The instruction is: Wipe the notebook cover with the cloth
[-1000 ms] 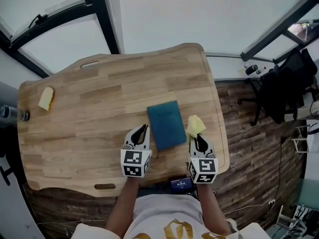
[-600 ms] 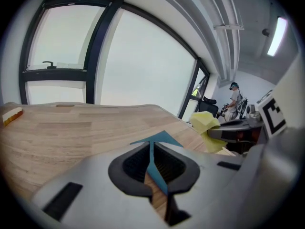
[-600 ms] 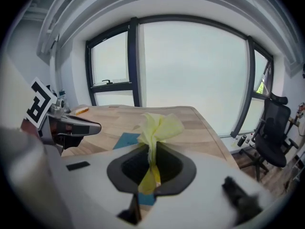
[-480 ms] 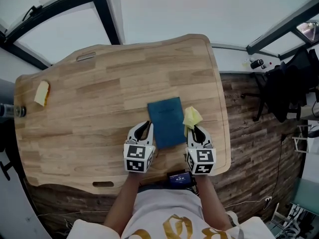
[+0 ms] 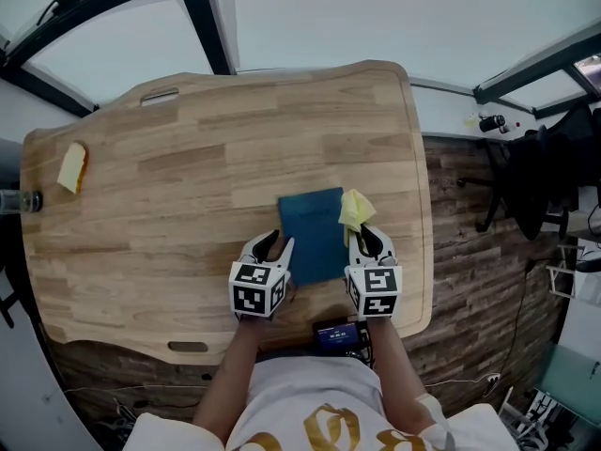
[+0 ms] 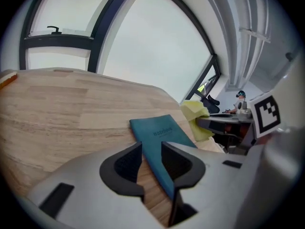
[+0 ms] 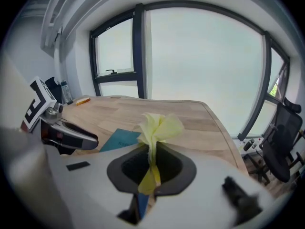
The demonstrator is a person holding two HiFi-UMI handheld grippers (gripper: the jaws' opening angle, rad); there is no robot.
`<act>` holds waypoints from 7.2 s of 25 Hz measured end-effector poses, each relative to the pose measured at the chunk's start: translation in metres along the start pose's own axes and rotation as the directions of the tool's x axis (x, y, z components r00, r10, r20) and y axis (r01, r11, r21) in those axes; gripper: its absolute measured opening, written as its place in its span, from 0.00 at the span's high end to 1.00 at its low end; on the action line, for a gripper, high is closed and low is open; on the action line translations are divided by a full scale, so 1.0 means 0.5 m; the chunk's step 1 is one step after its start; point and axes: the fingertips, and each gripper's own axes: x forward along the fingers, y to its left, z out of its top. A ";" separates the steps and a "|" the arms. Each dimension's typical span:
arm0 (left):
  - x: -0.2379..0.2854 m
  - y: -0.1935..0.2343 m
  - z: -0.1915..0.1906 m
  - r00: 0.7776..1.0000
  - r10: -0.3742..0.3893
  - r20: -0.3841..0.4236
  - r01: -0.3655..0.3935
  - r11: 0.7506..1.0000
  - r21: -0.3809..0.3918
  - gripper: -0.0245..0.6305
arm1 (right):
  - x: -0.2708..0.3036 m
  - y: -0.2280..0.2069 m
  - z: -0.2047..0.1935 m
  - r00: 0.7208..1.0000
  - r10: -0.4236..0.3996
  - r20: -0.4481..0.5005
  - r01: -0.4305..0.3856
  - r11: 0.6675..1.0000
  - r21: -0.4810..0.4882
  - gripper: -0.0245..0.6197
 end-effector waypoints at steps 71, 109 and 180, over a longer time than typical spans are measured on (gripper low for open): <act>0.043 0.016 -0.041 0.991 -0.029 -0.127 0.019 0.996 -0.084 0.84 | 0.129 0.116 -0.037 0.982 0.114 -0.149 -0.141 0.974 -0.180 0.90; 0.044 0.017 -0.043 0.989 -0.046 -0.139 0.031 0.994 -0.106 0.85 | 0.124 0.241 -0.034 0.920 0.359 -0.156 -0.383 0.908 -0.170 0.90; 0.045 0.014 -0.048 0.991 -0.027 -0.132 0.016 0.997 -0.081 0.85 | -0.024 0.241 -0.183 0.762 0.583 -0.281 -0.639 0.747 -0.185 0.90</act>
